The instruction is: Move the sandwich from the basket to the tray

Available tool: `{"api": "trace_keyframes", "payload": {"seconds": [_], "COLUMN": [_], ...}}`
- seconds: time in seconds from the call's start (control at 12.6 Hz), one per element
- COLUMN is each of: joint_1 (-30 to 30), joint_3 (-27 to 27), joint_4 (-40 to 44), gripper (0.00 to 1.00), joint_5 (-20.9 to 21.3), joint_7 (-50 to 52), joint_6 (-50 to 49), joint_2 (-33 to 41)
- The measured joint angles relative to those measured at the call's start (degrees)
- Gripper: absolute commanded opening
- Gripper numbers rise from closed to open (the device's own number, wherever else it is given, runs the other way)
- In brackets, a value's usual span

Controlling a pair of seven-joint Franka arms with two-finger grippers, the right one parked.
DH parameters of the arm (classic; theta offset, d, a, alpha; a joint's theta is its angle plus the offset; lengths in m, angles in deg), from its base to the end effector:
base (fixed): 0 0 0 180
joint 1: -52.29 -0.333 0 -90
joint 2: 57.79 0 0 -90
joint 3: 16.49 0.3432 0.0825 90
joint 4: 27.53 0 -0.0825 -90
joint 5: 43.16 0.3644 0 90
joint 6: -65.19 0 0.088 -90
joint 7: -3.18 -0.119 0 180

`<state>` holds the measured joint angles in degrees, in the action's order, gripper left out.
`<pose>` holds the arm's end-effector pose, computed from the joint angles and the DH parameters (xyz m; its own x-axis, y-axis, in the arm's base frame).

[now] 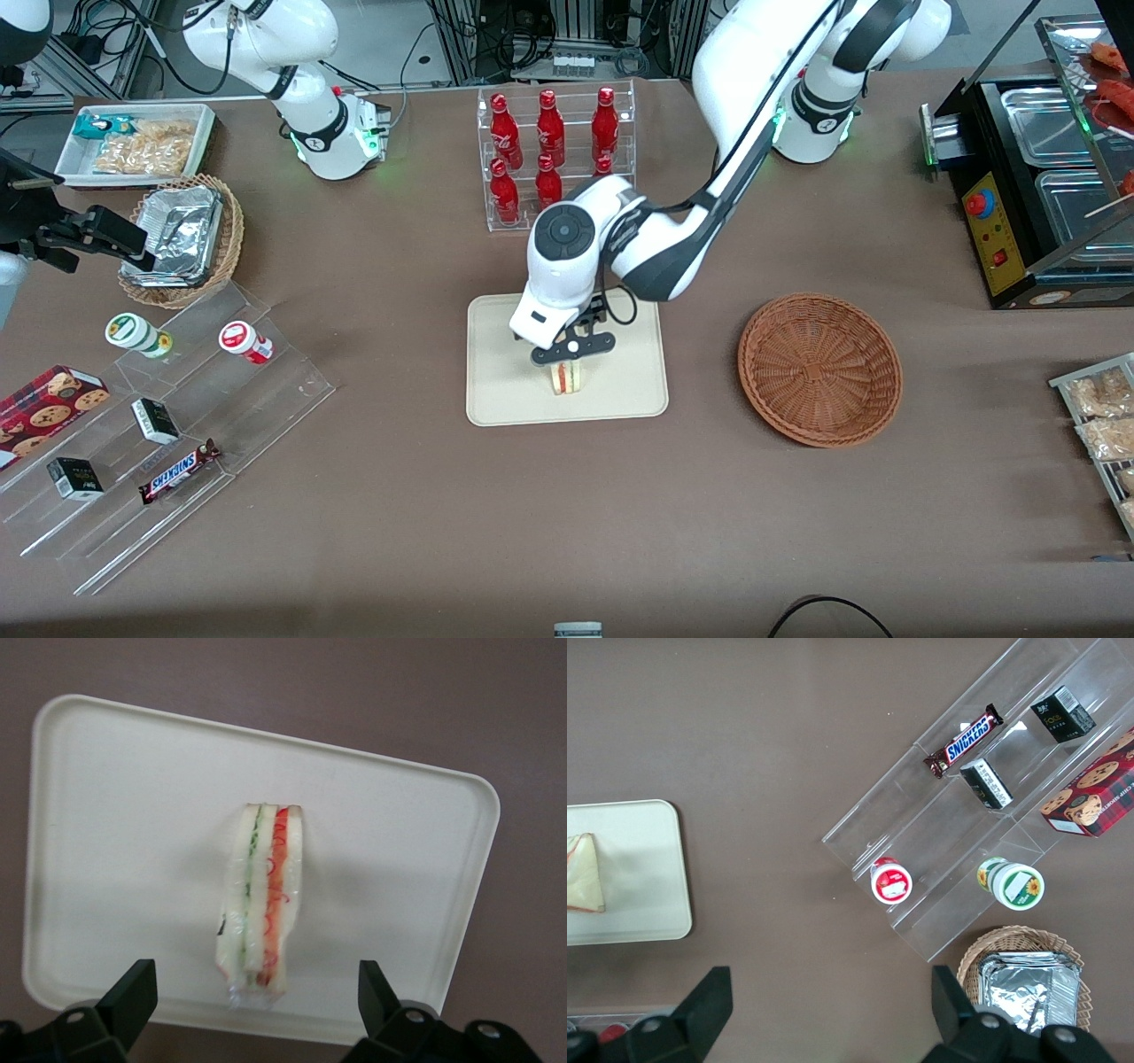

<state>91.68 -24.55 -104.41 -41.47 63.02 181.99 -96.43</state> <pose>0.5151 -0.5225 0.3533 0.9720 0.2317 -0.0386 0.2335 -0.9708 0.0549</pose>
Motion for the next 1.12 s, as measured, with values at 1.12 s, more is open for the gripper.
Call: {"api": "trace_keyframes", "payload": {"seconds": [1.12], "joint_1": [-18.5], "joint_3": [1.1], "joint_4": [-11.3], "gripper": [1.00], "joint_5": [0.5], "joint_7": [-18.7], "joint_6": [-19.9], "joint_2": [19.2]}}
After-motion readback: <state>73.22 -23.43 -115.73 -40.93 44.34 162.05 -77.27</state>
